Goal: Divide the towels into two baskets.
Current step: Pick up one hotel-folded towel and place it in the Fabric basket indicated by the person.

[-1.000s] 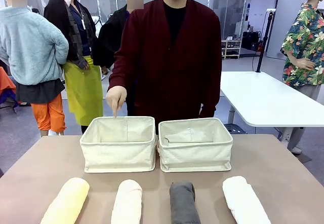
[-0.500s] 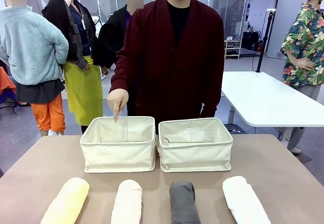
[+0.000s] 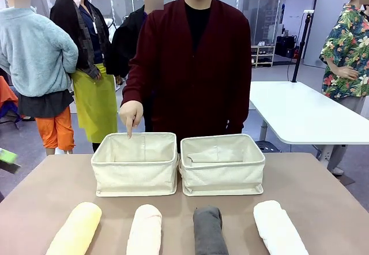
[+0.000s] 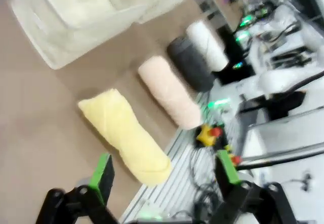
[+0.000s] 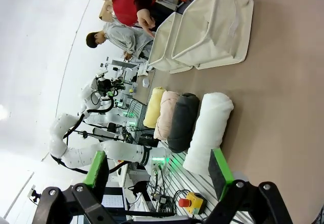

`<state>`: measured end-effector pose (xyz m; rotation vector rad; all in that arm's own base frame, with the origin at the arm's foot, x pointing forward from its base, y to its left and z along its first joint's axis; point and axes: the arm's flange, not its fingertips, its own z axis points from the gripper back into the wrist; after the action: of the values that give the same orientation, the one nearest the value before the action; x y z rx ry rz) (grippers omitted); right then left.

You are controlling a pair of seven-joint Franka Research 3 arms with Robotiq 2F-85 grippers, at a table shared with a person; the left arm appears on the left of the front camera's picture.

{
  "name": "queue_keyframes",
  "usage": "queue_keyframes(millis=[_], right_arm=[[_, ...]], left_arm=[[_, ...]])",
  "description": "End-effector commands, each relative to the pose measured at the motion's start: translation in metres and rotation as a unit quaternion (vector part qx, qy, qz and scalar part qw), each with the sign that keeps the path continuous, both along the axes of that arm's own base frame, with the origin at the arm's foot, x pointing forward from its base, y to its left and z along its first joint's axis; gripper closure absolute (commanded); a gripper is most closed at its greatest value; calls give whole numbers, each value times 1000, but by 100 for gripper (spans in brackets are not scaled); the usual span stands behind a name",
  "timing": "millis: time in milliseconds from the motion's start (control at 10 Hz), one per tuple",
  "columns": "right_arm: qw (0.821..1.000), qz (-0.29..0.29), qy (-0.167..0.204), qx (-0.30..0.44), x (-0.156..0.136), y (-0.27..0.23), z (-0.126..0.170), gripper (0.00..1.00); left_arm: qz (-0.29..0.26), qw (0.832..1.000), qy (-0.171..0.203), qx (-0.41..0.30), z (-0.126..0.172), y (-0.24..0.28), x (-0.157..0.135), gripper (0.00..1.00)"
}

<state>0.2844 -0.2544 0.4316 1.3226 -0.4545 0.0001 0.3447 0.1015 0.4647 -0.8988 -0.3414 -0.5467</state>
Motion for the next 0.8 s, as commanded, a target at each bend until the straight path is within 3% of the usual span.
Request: queue_keyframes(millis=[0, 200, 300, 400, 700], right_arm=[[1000, 1, -7, 1, -4, 1, 2, 0], [1000, 1, -7, 1, -4, 1, 2, 0], [1000, 1, -7, 1, -4, 1, 2, 0], [1000, 1, -7, 1, -4, 1, 2, 0], [1000, 1, -7, 1, -4, 1, 2, 0]], left_arm=[[-17, 992, 13, 127, -2, -60, -11, 0], [-18, 977, 16, 213, -19, -102, -17, 0], [11, 967, 28, 252, -31, -115, -18, 0], [37, 962, 58, 266, -41, -121, -21, 0], [74, 950, 79, 293, -69, -136, -32, 0]])
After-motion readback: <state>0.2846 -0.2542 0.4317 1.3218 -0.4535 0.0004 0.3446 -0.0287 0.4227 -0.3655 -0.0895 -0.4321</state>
